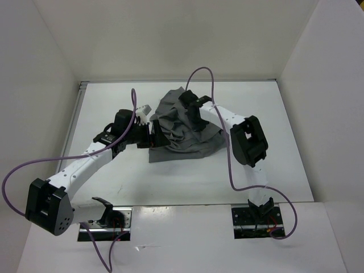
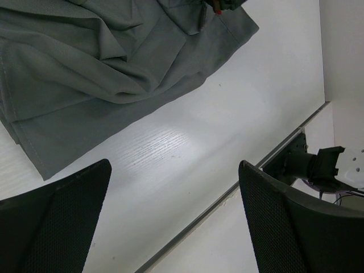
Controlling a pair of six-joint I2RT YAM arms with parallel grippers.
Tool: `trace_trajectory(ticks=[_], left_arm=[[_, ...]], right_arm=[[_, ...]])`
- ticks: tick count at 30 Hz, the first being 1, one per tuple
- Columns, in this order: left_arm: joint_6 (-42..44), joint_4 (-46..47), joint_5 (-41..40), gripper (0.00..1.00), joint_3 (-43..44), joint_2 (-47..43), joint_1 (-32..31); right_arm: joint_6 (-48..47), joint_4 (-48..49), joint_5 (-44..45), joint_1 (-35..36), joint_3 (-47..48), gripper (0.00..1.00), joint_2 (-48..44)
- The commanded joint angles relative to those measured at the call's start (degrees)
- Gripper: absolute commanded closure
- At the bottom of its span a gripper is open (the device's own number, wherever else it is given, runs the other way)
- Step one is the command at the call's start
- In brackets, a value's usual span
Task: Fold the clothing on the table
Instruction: Flatten the skirt out
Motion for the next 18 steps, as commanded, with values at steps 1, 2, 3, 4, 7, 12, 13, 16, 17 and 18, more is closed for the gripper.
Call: trace_trajectory(ticks=[1,2,3,4,7,12,13,16,17,18], left_arm=[[-0.42,0.99,-0.64,0.01,0.28,-0.45,0.79],[-0.42,0.99,-0.64,0.01,0.28,-0.45,0.79],[-0.42,0.46,-0.64,0.01,0.28,-0.45,0.79],[-0.42,0.46,-0.64,0.01,0.28,-0.45,0.79],[-0.94,-0.94,-3.52,0.01,0.28,-2.37,2.89],[0.54,-3.05,-7.57,0.01,1.85,-6.69,6.5],[1.33,-3.58,-8.62,0.01,4.21,-6.69,6.51],[3.1,-4.64,-8.63,0.01,6.69,-6.69,7.82],[3.1,-4.64,-8.63,0.01,6.7,-6.69,7.82],[3.1,-3.86,-7.68,0.01,6.7,-6.69,7.82]], right_arm=[[3.1,-2.53,3.34,0.8,4.98,1.0,-8.83],[3.64,-4.11,6.14,0.8,9.87,1.0,-9.55],[4.16,-5.69,7.39,0.8,12.96,1.0,-9.56],[4.69,-9.19,8.18,0.8,16.3,1.0,-10.25],[7.58,-17.09,10.46,0.28,38.04,1.0,-7.2],[13.65,-23.29,15.38,-2.35,59.82,1.0,-2.79],[14.88,-24.16,16.61,-4.19,62.8,1.0,-3.4],[18.06,-25.31,24.51,-5.61,66.34,1.0,-4.02],[18.06,-25.31,25.93,-5.61,66.34,1.0,-4.89],[18.06,-25.31,26.64,-5.61,66.34,1.0,-5.59]])
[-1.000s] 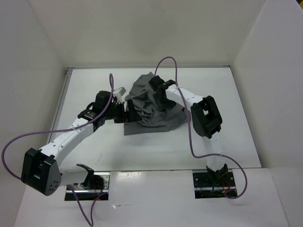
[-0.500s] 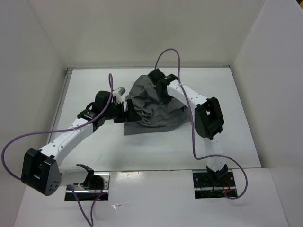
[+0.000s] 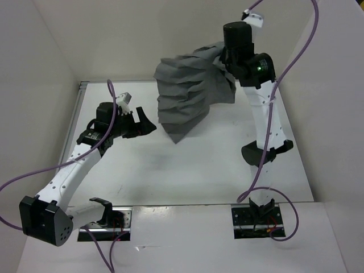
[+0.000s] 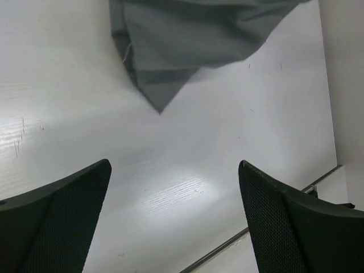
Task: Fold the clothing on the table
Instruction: Flatten the skirt out
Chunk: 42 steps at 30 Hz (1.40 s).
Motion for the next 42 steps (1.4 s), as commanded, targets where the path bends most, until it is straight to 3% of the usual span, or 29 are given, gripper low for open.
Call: trace_trajectory(ticks=[1,6,13,15,18,23,26,29,34,38,42], left_arm=[[2.12,1.0,0.55,0.01,2.5,-1.1,0.44],[-1.22,4.96,6.17,0.01,-2.77,-1.1,0.44],[-1.22,3.82,6.18,0.01,-3.39,-1.1,1.49],[-1.22,3.29,6.18,0.01,-3.39,-1.1,1.49],[-1.22,2.77,6.18,0.01,-3.91,-1.71,2.11],[-0.7,2.24,6.18,0.01,-4.44,-2.94,3.24],[-0.7,1.71,6.18,0.01,-4.44,-4.08,3.78],[-0.7,1.18,6.18,0.01,-4.97,-4.09,4.39],[-0.7,1.18,6.18,0.01,-6.63,-5.13,4.92],[-0.7,1.18,6.18,0.01,-7.26,-5.66,4.92],[-0.7,1.18,6.71,0.01,-7.78,-6.8,5.45]], right_arm=[[2.89,-4.68,9.01,-0.83,-0.49,1.0,-0.68],[-0.53,-3.45,2.79,1.1,-6.9,1.0,1.24],[-5.2,-1.78,-16.63,10.41,-10.7,1.0,12.31],[-5.99,-0.11,-27.57,11.21,-9.03,1.0,14.25],[-6.7,3.14,-36.5,11.92,-4.03,1.0,16.1],[-3.45,10.24,-51.18,5.07,8.62,1.0,14.53],[1.21,12.37,-52.77,-0.02,15.22,1.0,11.99],[2.7,11.59,-51.3,-4.25,15.23,1.0,10.22],[4.11,-0.26,-47.34,-8.47,15.23,0.98,14.51],[4.11,-5.55,-44.09,-7.95,4.88,0.98,15.58],[5.43,-6.26,-37.85,-7.42,-6.27,0.99,9.72]])
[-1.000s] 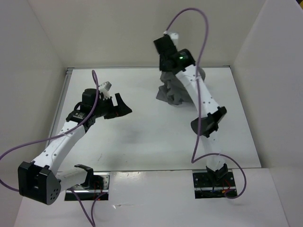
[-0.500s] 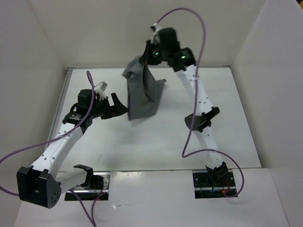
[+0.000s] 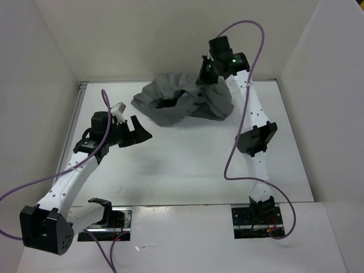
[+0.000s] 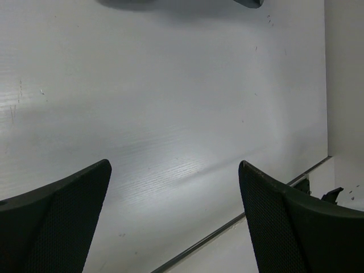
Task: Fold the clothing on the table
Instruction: Flatten the skirt out
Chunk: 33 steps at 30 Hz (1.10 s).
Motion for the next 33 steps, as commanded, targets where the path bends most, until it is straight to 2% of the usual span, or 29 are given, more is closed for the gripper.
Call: trace_trajectory(ticks=[1,2,3,4,6,7,13,15,18,20,21,25,26,30,33], left_arm=[[0.13,0.94,1.29,0.01,-0.68,-2.48,0.66],[0.13,0.94,1.29,0.01,-0.68,-2.48,0.66],[0.66,0.94,1.29,0.01,-0.68,-3.0,0.66],[0.66,0.94,1.29,0.01,-1.29,-3.01,0.66],[0.66,0.94,1.81,0.01,-1.3,-3.01,0.66],[0.66,0.94,2.42,0.01,-1.3,-3.01,0.66],[0.66,1.47,3.57,0.01,-1.3,1.29,0.66],[0.05,1.47,3.57,0.01,-0.6,4.7,0.66],[-2.23,3.05,5.76,0.01,1.51,10.67,0.66],[-4.51,5.24,9.0,0.01,4.66,13.76,1.18],[-5.31,6.03,9.98,0.01,5.9,17.08,1.19],[-10.93,9.1,12.53,0.01,12.84,25.28,3.38],[-12.59,10.42,15.32,0.01,13.73,28.08,4.34],[-26.63,22.17,20.7,0.01,14.26,34.33,9.7],[-30.7,24.49,19.57,0.01,14.88,38.47,11.02]], right_arm=[[1.39,-4.95,6.22,0.73,-11.0,0.92,-4.51],[1.39,-4.95,9.1,0.73,-14.71,0.81,-6.0],[1.39,-4.95,9.83,0.73,-18.75,0.77,-9.93],[1.39,-4.95,10.44,0.73,-26.71,0.77,-12.15],[1.39,-4.95,13.43,1.34,-34.31,0.68,-16.2],[2.0,-4.95,14.4,1.35,-41.57,0.64,-20.57],[6.73,-4.95,16.51,1.88,-64.29,0.62,-36.31],[7.45,-4.95,18.61,1.88,-70.25,0.62,-38.53],[8.16,-2.76,19.94,1.88,-73.97,0.58,-39.33],[8.16,3.29,18.37,1.88,-76.52,0.54,-39.33],[8.68,5.75,17.32,1.88,-80.01,0.48,-39.33],[10.35,19.55,9.25,1.88,-88.12,0.48,-38.71],[10.35,23.4,8.18,1.88,-88.83,0.48,-38.02],[10.27,25.11,6.76,1.88,-85.6,0.47,-35.03],[10.27,25.98,7.9,1.88,-83.21,0.47,-33.71]])
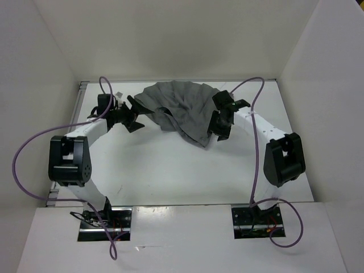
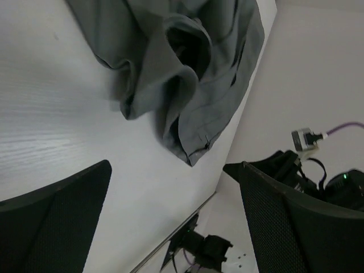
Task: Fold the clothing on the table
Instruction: Flatten the skirt out
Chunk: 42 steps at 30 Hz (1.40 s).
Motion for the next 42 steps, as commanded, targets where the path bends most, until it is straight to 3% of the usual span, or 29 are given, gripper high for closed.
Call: trace_trajectory(ticks=[1,8,18,20,21,23,29,33,35,36,38,42], left_arm=[[-9.95,7.69,3.11,0.01,1.37,4.61,1.83],[-11.27,9.28,2.58,0.02,1.9,9.1,2.89],[-8.02,8.22,3.11,0.02,1.9,7.53,4.47],[-8.02,8.22,3.11,0.02,1.9,7.0,4.99],[-7.5,8.22,3.11,0.02,1.9,7.0,5.0],[-6.97,8.22,3.64,0.02,1.9,7.0,5.0],[-5.3,7.69,4.78,0.02,1.37,7.0,5.52],[-2.75,5.5,4.78,0.02,1.37,6.39,5.52],[-2.13,4.79,4.78,0.02,0.84,6.39,5.52],[-1.61,4.79,4.78,0.02,0.84,6.39,5.52],[-1.0,3.48,5.48,0.02,-0.47,6.39,5.52],[0.24,2.16,7.32,0.07,-2.4,5.24,4.12]], right_arm=[[0.58,6.58,-0.47,0.37,4.45,0.47,1.02],[1.73,8.33,1.19,0.37,6.91,0.47,5.69],[3.4,9.75,1.82,0.9,9.2,0.47,13.68],[3.4,10.27,1.12,0.9,9.82,0.57,16.31],[3.4,10.27,0.59,1.42,11.47,0.85,17.11],[2.79,9.57,1.54,2.12,12.89,1.0,17.11],[6.46,5.63,9.98,1.61,9.48,1.0,1.06],[8.31,2.64,11.75,-3.4,-3.67,1.0,-10.55],[8.32,1.23,11.22,-6.29,-9.39,1.0,-11.19],[8.32,-0.26,11.22,-7.01,-10.91,0.93,-11.19],[8.32,-1.5,11.04,-7.54,-12.85,0.67,-11.19],[9.54,-4.3,13.84,-7.54,-9.8,0.61,-13.29]])
